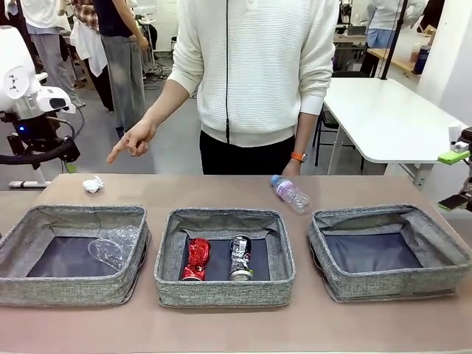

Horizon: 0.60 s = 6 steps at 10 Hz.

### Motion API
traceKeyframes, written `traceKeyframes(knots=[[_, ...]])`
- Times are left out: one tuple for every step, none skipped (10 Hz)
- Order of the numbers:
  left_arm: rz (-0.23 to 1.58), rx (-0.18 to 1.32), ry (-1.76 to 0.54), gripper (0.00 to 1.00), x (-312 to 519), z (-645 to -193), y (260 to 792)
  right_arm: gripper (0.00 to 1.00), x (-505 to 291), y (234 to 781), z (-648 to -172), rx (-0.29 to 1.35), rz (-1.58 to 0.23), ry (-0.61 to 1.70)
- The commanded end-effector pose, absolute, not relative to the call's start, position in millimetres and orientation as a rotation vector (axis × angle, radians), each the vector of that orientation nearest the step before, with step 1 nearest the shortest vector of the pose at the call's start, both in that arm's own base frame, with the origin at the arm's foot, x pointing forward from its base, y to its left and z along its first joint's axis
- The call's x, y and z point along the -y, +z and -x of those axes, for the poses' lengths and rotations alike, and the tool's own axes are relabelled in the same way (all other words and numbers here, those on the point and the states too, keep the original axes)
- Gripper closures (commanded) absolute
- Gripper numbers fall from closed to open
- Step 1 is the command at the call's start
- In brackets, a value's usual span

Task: Sort the waste into the appropriate baskets.
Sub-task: Pick up the waste item pointed out by the person.

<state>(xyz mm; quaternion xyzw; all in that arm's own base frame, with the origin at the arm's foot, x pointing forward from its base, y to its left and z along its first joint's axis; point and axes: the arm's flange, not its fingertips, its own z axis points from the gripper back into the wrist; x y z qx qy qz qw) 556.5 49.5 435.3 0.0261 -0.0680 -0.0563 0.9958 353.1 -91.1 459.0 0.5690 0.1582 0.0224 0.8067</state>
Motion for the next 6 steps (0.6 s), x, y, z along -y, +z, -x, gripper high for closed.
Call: traceKeyframes(knots=[[-0.05,0.146,0.052,0.0,-29.8,-548.8,442.7,0.0,90.5,463.0,-352.9,-0.343,-1.223,0.037],[-0.052,0.136,-0.113,0.0,-49.5,-556.5,435.3,0.0,90.5,463.0,-352.9,-0.343,-1.223,0.037],[0.006,0.179,-0.119,0.0,-41.0,-568.3,425.9,0.0,90.5,463.0,-352.9,-0.343,-1.223,0.037],[0.069,0.252,-0.073,0.0,-39.5,-578.8,419.5,0.0,90.5,463.0,-352.9,-0.343,-1.223,0.037],[0.155,0.278,-0.095,0.0,-40.7,-586.1,414.4,0.0,90.5,463.0,-352.9,-0.343,-1.223,0.037],[0.161,0.341,-0.059,0.0,-44.0,-593.7,405.7,0.0,90.5,463.0,-352.9,-0.343,-1.223,0.037]])
